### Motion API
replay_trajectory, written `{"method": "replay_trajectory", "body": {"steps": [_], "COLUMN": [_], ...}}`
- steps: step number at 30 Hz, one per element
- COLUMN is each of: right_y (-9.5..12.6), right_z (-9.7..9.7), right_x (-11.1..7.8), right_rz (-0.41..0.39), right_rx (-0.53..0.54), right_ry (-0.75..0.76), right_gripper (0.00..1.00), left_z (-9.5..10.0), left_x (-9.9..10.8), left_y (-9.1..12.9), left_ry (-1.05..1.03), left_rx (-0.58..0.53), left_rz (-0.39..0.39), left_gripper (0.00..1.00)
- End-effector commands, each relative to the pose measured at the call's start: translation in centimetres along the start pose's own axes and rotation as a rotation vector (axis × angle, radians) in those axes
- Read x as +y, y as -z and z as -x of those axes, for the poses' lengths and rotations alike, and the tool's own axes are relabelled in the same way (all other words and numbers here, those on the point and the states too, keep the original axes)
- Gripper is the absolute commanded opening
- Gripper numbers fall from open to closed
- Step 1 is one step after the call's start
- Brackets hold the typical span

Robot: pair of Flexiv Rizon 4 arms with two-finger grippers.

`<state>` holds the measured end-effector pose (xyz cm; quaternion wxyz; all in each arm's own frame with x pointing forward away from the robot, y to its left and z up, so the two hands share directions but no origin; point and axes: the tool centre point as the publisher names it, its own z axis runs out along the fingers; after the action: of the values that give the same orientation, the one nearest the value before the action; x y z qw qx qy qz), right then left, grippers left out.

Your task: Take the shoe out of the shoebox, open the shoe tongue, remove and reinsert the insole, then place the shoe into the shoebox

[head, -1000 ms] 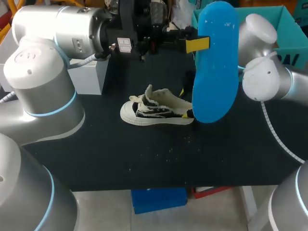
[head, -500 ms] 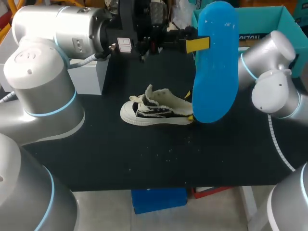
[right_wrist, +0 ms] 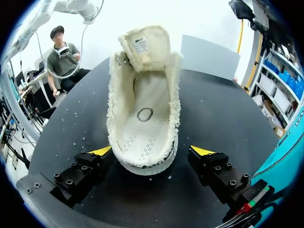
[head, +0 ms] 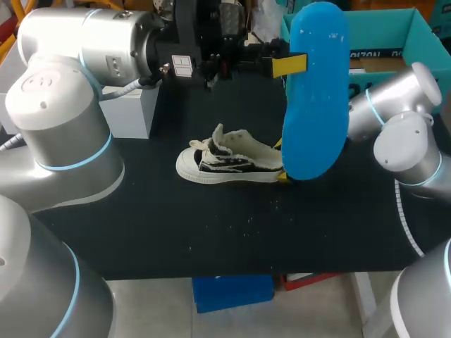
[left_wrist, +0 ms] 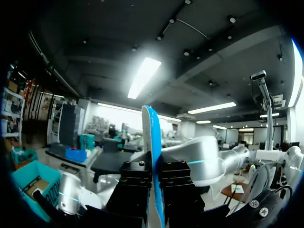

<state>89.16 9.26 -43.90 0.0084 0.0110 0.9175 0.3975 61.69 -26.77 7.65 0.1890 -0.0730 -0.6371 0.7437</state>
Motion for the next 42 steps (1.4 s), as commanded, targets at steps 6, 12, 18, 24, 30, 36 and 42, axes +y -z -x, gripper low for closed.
{"method": "replay_trajectory", "body": {"steps": [6,12,18,24,30,36,42], "right_y": [-1.1,-1.4,-1.4,-0.7,1.7,4.4,5.1], "right_z": [-0.2,-0.4,-0.5,-0.6,-0.1,1.2,2.4], "right_x": [-1.1,-1.5,-1.6,-1.7,-1.4,0.7,3.1], "right_rz": [0.052,0.078,0.087,0.077,-0.102,-0.29,-0.467], "right_rx": [0.017,0.022,0.029,0.03,0.039,-0.01,-0.037], "right_ry": [-0.02,-0.031,-0.033,-0.028,-0.014,-0.01,0.002], "right_gripper": [1.0,1.0,1.0,1.0,1.0,1.0,1.0], "left_z": [-0.1,-0.1,-0.1,-0.1,-0.1,-0.1,-0.1], "left_x": [0.1,0.1,0.1,0.1,0.1,0.1,0.1], "left_y": [-0.1,-0.1,-0.1,-0.1,-0.1,-0.1,-0.1], "left_ry": [0.0,0.0,0.0,0.0,0.0,0.0,0.0], "left_rx": [-0.002,-0.002,-0.002,-0.002,-0.002,-0.002,-0.002], "left_rz": [0.0,0.0,0.0,0.0,0.0,0.0,0.0], "left_gripper": [0.0,0.0,0.0,0.0,0.0,0.0,0.0]}}
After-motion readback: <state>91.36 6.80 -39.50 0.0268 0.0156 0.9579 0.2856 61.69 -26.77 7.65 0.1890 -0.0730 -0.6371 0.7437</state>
